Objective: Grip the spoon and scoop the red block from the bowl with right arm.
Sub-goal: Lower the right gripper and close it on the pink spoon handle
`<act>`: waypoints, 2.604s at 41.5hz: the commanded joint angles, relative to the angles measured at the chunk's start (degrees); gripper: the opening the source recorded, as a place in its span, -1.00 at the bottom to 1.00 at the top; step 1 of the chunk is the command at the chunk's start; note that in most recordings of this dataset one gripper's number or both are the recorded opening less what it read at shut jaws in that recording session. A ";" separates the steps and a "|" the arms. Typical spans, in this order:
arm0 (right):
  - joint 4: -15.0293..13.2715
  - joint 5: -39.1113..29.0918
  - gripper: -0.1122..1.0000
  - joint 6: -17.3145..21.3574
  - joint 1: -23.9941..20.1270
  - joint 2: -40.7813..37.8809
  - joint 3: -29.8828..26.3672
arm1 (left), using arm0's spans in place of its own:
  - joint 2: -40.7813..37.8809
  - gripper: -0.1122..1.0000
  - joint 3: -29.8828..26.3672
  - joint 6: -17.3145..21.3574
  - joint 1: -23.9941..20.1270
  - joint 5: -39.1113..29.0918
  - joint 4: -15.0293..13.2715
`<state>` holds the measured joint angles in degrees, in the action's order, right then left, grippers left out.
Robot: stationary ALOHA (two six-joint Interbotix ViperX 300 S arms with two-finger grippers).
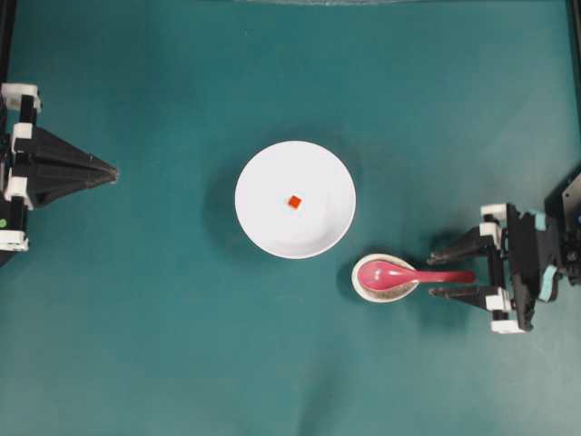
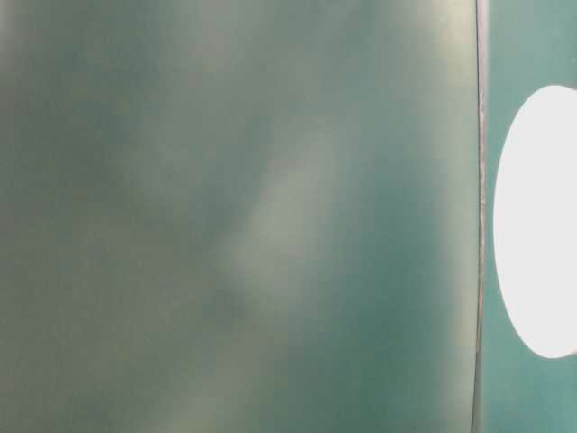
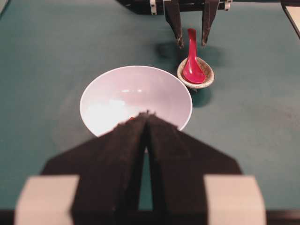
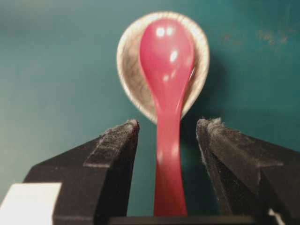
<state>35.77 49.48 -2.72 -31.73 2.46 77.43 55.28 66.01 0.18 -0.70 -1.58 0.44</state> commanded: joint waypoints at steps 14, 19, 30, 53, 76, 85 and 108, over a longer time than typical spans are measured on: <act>0.09 -1.58 0.25 -1.85 -0.26 -0.79 -0.97 | -0.53 -0.80 -1.49 0.00 -0.18 0.35 0.18; 0.18 -0.88 0.23 -1.85 -0.26 -0.79 -0.70 | -0.53 -0.80 -1.49 0.00 -0.09 0.26 0.18; 0.18 -0.62 0.19 -2.11 -0.26 -0.88 -0.35 | -0.44 -0.80 -1.49 -0.09 -0.09 0.26 0.09; 0.18 0.53 0.18 -2.11 -0.26 -1.49 -0.35 | -0.44 -0.80 -1.49 -0.79 -0.09 0.26 0.18; 0.18 2.02 -0.02 -2.20 -0.26 -1.49 -0.18 | -0.44 -0.80 -1.49 -0.79 -0.09 0.26 0.18; 0.18 1.85 -0.07 -2.20 -0.26 -1.49 0.00 | -0.44 -0.80 -1.49 -0.88 -0.18 0.26 0.18; 0.18 2.02 -0.36 -2.20 -0.26 -1.49 0.00 | -0.53 -0.80 -1.49 -0.88 -0.09 0.26 0.18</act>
<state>35.86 50.98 -4.83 -31.73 0.62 77.70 55.28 65.92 -0.62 -0.79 -1.58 0.44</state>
